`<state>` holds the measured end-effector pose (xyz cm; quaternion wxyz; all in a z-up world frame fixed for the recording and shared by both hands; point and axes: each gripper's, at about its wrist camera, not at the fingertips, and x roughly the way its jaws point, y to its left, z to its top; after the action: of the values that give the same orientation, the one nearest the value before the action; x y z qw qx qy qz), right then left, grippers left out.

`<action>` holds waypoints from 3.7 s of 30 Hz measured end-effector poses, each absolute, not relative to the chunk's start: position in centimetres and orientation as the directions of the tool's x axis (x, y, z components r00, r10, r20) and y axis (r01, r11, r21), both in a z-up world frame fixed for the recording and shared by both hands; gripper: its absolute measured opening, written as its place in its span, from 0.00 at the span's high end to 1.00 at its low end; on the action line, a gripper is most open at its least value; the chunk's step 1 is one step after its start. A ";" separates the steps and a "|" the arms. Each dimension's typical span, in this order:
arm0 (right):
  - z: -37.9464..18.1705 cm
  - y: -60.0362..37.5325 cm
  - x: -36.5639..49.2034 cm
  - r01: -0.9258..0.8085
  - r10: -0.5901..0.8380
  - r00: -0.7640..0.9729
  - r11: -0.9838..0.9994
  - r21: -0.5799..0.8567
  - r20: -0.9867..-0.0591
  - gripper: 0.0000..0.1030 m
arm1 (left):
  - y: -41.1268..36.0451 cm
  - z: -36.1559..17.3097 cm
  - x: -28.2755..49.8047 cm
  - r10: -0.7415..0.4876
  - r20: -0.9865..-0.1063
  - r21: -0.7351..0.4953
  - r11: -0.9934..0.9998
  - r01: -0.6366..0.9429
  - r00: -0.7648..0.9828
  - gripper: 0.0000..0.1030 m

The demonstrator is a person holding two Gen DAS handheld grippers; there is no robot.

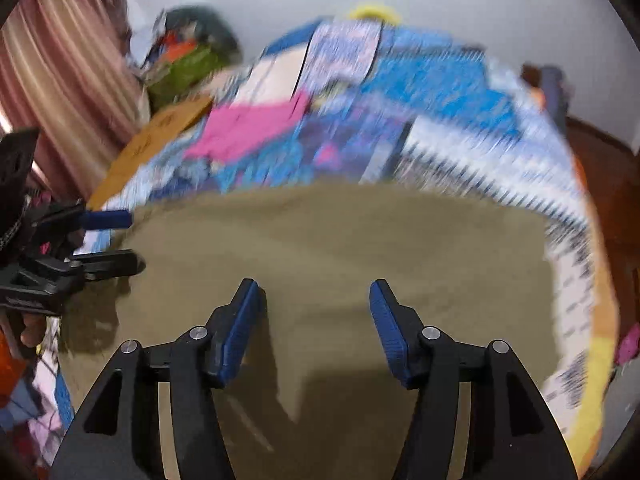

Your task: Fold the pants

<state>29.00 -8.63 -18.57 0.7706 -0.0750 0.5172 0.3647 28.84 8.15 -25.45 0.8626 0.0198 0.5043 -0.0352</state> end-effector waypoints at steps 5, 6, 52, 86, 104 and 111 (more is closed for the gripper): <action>-18.2 -10.2 26.6 -0.651 0.458 0.240 0.730 0.208 -0.856 0.48 | 8.5 -25.6 26.3 -0.020 -0.858 0.017 0.998 0.068 0.513 0.23; -18.2 -10.6 26.1 -0.650 0.455 0.238 0.732 0.207 -0.858 0.48 | 8.7 -25.6 26.0 -0.018 -0.858 0.016 0.998 0.062 0.514 0.23; -16.4 -11.1 18.4 -0.582 0.495 0.420 0.790 0.193 -0.761 0.36 | 11.4 -25.3 14.6 -0.424 -0.776 -0.564 0.798 -0.212 0.466 0.19; -16.3 -1.9 17.1 -0.730 0.548 0.252 0.649 0.215 -0.798 0.35 | 9.9 -18.2 15.0 0.196 -0.700 0.044 0.972 -0.233 0.686 0.67; -15.7 -20.5 15.9 -0.445 0.363 0.455 0.884 0.146 -0.813 0.36 | 0.2 -12.2 16.7 0.035 -0.603 0.057 0.998 0.000 0.797 0.70; -19.0 -22.2 15.5 -0.385 0.384 0.421 0.896 0.221 -0.822 0.36 | -5.4 -12.7 18.1 -0.053 -0.627 0.069 0.990 0.123 0.778 0.71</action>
<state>15.53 -22.18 -19.04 0.8428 -0.0006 0.4875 0.2281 18.11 -5.39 -12.74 0.9413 0.0533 0.3302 -0.0467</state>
